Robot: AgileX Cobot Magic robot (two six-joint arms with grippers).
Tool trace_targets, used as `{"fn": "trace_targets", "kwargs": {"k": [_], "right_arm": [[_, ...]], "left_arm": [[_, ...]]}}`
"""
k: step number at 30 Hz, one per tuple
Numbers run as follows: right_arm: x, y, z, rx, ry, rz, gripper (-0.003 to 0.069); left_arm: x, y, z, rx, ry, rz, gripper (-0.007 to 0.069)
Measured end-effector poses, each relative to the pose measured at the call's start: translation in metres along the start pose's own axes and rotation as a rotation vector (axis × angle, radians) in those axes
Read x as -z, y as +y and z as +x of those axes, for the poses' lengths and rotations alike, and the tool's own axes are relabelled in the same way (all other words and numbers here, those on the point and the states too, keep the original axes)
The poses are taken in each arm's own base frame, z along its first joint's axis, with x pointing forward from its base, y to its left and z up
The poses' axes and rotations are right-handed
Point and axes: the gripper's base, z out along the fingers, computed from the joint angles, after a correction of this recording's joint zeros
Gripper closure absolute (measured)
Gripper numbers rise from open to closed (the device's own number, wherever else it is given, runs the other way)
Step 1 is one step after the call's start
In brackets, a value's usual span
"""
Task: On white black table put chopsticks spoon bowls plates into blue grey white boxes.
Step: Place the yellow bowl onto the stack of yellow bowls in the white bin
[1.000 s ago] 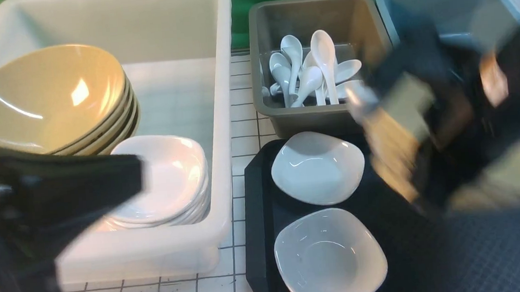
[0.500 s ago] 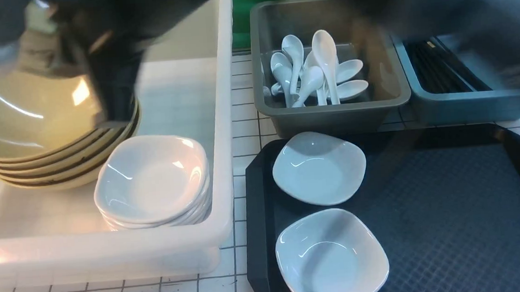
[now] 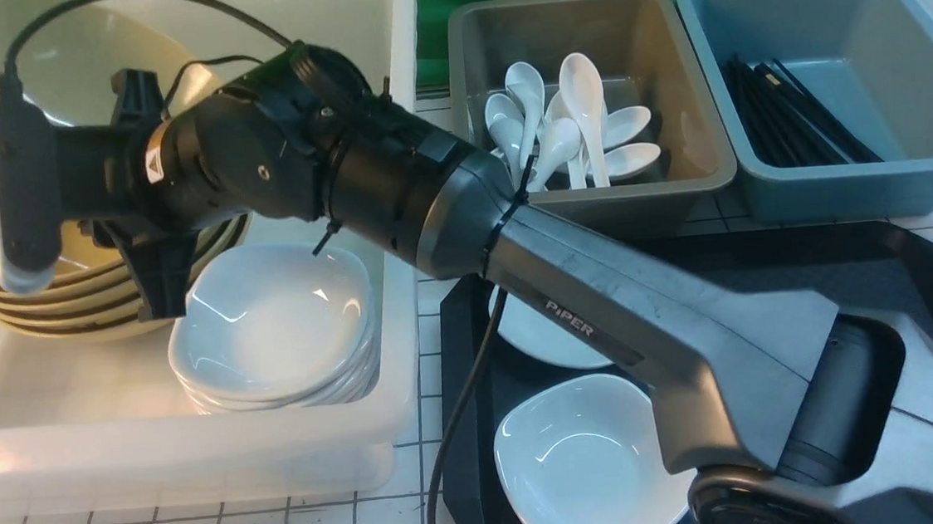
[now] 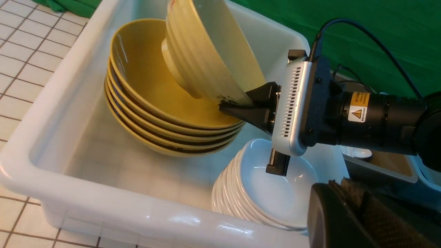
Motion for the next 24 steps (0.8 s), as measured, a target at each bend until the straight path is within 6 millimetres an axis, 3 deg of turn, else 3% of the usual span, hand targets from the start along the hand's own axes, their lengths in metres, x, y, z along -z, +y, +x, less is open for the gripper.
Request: {"fn": "trace_targets", "kwargs": {"k": [4,12,15,20,24], "right_arm": [[-0.001,-0.001,0.0,0.004,-0.01,0.015,0.0569],[-0.001,0.001,-0.005,0.01,-0.024,0.023,0.0277],[0.01,-0.003,-0.013,0.017,-0.019,0.023,0.0194],[0.053,-0.011,-0.037,-0.005,0.05,-0.035,0.0136],[0.117,-0.018,-0.058,-0.113,0.162,-0.121,0.0145]], "left_arm": [[0.0,0.0,0.0,0.0,0.002,0.003,0.0625],[0.0,-0.003,0.002,-0.025,0.026,0.037,0.0625],[0.0,-0.003,0.003,-0.028,0.027,0.038,0.0625],[0.0,-0.006,0.002,-0.027,0.023,0.064,0.0625],[-0.001,-0.016,0.003,-0.044,0.044,0.165,0.0625]]}}
